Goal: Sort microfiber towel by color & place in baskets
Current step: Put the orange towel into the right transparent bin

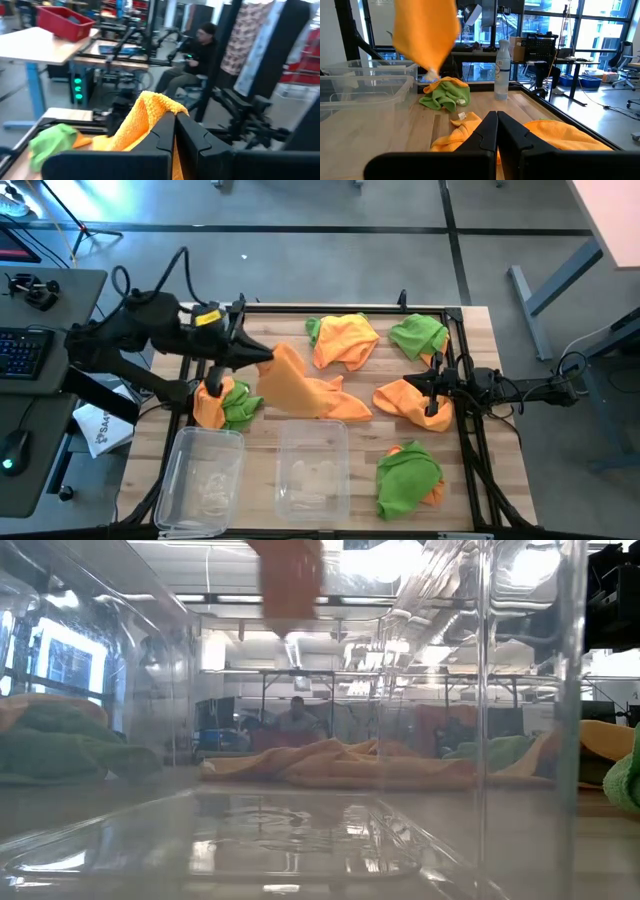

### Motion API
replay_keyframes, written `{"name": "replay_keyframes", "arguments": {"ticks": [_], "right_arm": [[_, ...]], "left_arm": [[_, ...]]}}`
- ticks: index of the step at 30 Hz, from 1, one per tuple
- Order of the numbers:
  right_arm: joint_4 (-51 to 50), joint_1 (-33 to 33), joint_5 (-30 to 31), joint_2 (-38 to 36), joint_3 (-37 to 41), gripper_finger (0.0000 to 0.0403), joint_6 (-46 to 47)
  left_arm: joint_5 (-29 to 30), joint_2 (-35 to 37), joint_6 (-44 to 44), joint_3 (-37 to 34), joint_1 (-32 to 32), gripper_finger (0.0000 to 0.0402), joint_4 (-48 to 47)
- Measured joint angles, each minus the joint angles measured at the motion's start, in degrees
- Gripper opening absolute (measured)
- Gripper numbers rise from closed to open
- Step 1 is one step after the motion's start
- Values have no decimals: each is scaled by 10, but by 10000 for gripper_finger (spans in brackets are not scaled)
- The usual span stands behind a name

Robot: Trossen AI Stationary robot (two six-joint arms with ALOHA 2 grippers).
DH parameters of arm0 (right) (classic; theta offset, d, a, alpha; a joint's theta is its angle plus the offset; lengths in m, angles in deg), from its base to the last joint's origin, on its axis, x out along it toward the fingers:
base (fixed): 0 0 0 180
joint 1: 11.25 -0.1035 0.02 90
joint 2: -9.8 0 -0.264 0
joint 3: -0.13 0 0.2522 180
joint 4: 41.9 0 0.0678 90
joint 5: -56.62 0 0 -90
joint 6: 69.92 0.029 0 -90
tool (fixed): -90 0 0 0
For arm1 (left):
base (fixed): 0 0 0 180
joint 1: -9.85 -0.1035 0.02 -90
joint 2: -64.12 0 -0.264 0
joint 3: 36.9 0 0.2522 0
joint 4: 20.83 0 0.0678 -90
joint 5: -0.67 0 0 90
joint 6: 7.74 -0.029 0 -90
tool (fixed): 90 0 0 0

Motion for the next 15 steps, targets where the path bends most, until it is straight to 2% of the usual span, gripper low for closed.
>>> {"name": "replay_keyframes", "arguments": {"ticks": [8,15], "right_arm": [[0,0,0,0,0,0,0],[0,0,0,0,0,0,0]], "left_arm": [[-17,-92,-1,129,97,0,-98],[-5,-154,-15,194,173,0,-130]]}}
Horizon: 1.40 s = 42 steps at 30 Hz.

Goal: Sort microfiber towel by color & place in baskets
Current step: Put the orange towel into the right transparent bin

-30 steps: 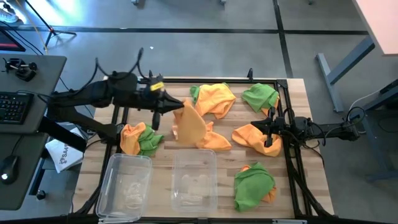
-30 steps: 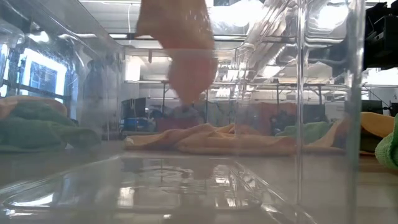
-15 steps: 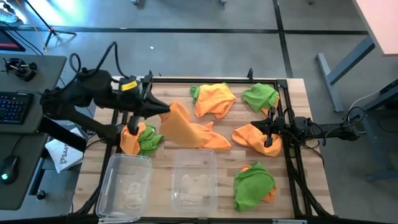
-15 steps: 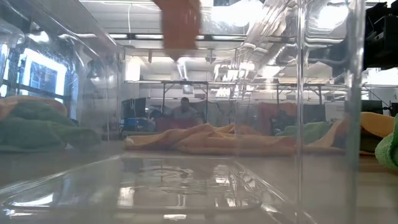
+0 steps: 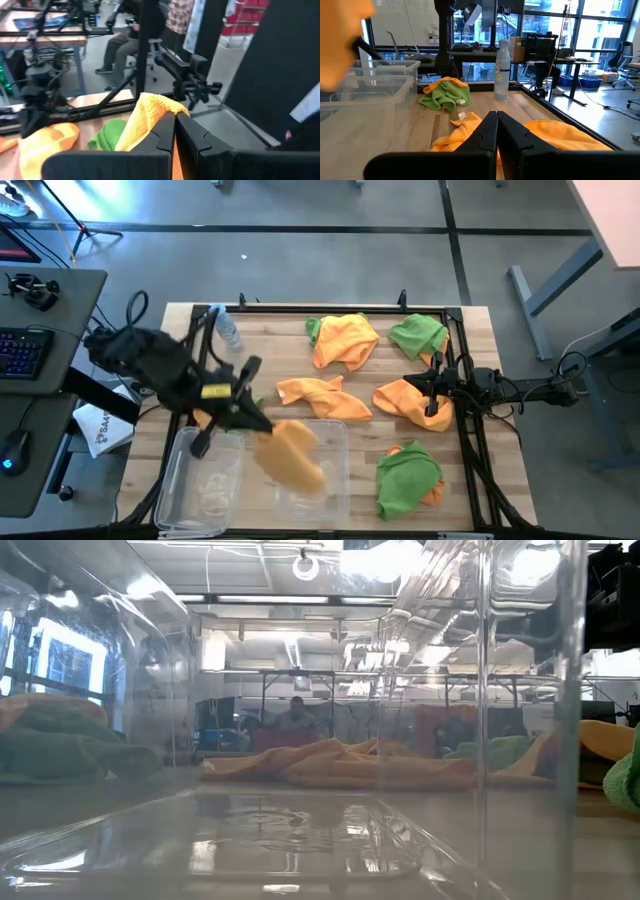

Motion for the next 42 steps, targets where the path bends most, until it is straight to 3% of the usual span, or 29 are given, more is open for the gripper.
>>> {"name": "replay_keyframes", "arguments": {"ticks": [11,18,28,33,42], "right_arm": [[0,0,0,0,0,0,0],[0,0,0,0,0,0,0],[0,0,0,0,0,0,0],[0,0,0,0,0,0,0],[0,0,0,0,0,0,0]], "left_arm": [[116,-47,29,8,32,0,-44],[122,-86,52,8,2,0,-59],[103,-177,150,8,8,0,-161],[81,-229,155,8,18,0,-163],[98,-316,141,7,21,0,-173]]}}
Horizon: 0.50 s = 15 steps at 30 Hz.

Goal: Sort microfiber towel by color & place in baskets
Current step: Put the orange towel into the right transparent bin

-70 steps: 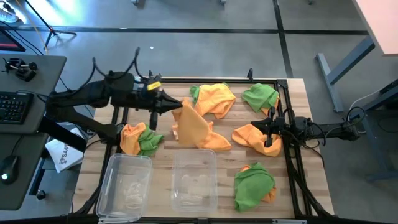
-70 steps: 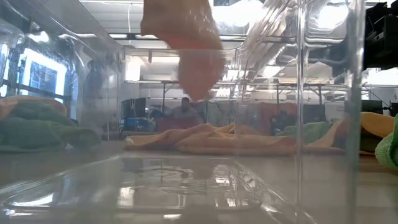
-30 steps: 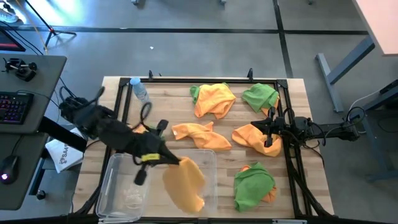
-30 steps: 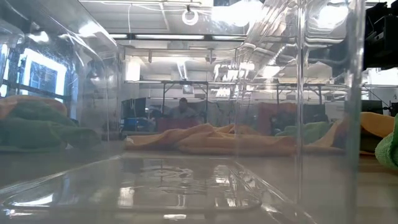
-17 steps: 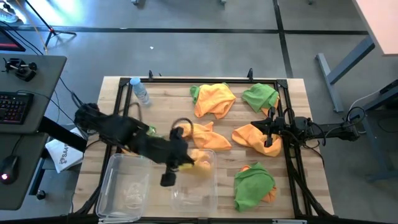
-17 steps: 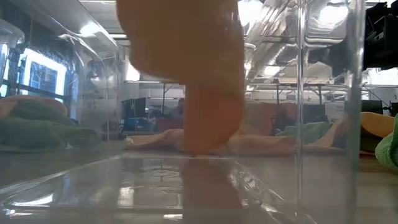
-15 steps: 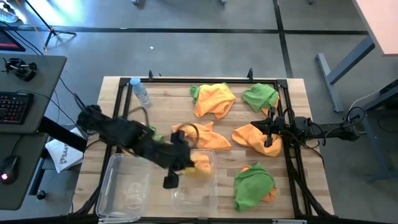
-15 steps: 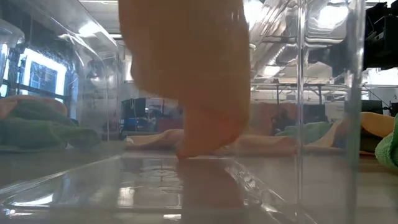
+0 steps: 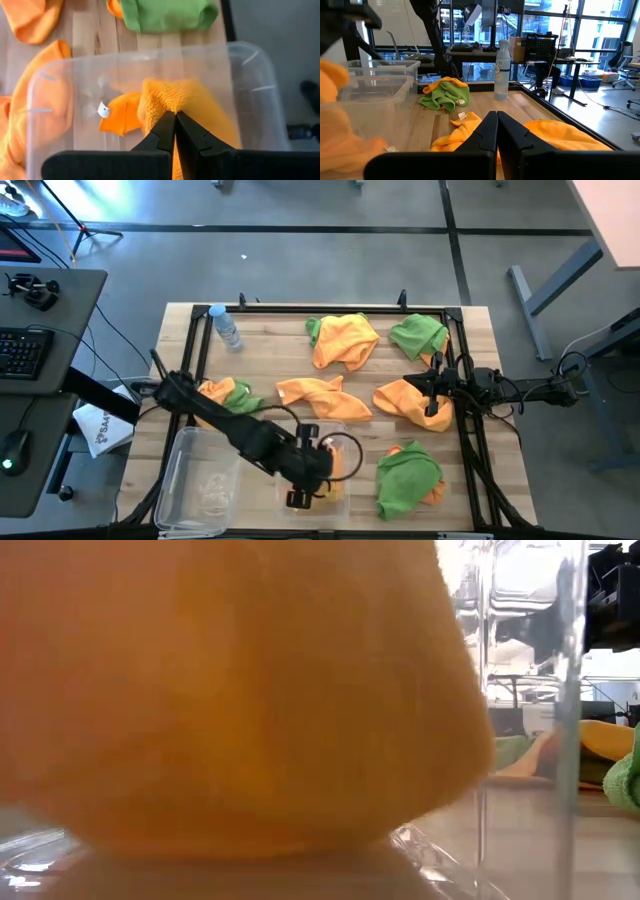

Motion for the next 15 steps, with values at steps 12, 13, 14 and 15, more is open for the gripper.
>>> {"name": "replay_keyframes", "arguments": {"ticks": [12,13,14,15], "right_arm": [[0,0,0,0,0,0,0],[0,0,0,0,0,0,0],[0,0,0,0,0,0,0],[0,0,0,0,0,0,0]], "left_arm": [[3,-54,28,-64,-14,0,-5],[1,-54,32,-71,-17,0,-5],[-3,-54,34,-75,-20,0,-4],[-8,-54,36,-79,-23,0,-2]]}}
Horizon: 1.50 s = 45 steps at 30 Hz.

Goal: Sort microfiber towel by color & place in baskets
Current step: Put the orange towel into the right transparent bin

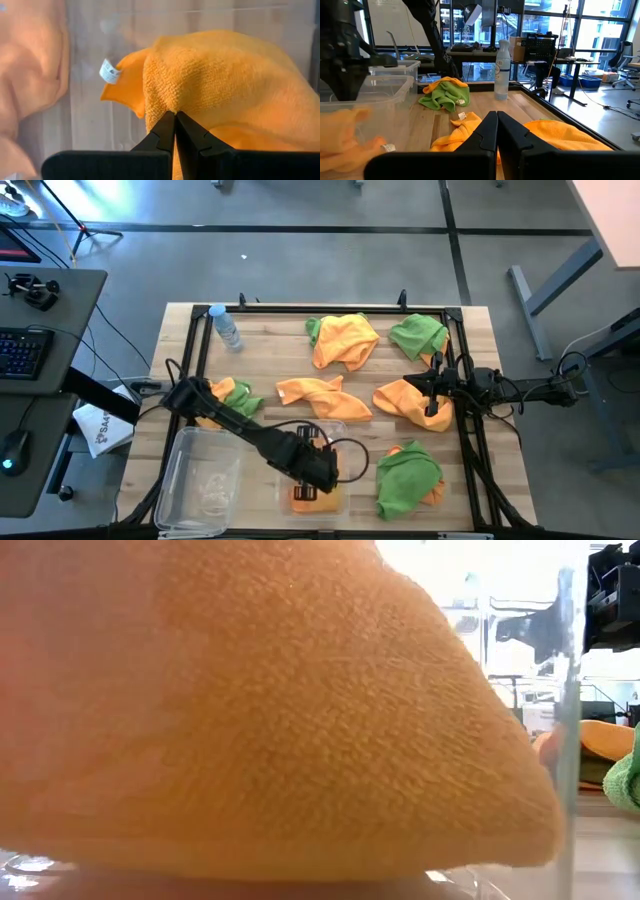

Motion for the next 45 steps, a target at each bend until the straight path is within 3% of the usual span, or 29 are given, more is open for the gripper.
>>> {"name": "replay_keyframes", "arguments": {"ticks": [6,13,22,34,45], "right_arm": [[0,0,0,0,0,0,0],[0,0,0,0,0,0,0],[0,0,0,0,0,0,0],[0,0,0,0,0,0,0],[0,0,0,0,0,0,0]], "left_arm": [[-12,0,22,-6,-12,9,4],[-25,2,12,-6,-28,52,3],[-28,24,-62,10,-40,92,-50],[23,184,-148,11,-51,62,-21],[59,284,-178,11,-200,4,-20]]}}
